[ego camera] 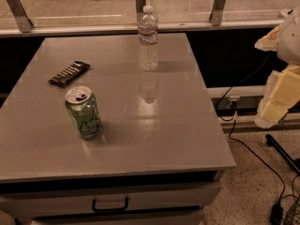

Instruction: Knock green can over

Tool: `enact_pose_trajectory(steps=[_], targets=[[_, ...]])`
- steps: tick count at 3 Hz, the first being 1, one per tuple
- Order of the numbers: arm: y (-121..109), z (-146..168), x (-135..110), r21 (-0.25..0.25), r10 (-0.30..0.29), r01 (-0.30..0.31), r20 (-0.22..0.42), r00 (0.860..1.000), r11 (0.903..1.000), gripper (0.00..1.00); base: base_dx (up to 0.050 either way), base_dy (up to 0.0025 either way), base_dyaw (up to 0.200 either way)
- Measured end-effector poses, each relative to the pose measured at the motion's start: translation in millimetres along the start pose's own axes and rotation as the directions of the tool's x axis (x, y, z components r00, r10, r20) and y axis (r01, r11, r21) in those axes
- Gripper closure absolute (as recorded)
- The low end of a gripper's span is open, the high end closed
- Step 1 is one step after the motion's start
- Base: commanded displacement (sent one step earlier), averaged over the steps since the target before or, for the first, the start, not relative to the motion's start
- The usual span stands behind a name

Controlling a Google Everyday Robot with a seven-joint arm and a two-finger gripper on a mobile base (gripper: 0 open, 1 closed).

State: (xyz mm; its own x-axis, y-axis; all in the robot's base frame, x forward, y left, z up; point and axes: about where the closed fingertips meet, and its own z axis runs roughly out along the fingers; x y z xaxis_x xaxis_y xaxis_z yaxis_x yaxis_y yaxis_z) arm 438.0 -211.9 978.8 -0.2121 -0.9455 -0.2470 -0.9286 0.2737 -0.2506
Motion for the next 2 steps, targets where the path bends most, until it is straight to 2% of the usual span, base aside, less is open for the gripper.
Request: enact_pose_trajectory(steps=[1,2], targets=[[0.0,0.0,0.0,0.000,0.000,0.000,0.000,1.000,1.0000,0.00,0.000,0.00000,0.000],[-0.1,-4.9,-3.4,0.009,0.005,-0.006,0.034,0.999,0.9999,0.00,0.000,0.00000,0.000]])
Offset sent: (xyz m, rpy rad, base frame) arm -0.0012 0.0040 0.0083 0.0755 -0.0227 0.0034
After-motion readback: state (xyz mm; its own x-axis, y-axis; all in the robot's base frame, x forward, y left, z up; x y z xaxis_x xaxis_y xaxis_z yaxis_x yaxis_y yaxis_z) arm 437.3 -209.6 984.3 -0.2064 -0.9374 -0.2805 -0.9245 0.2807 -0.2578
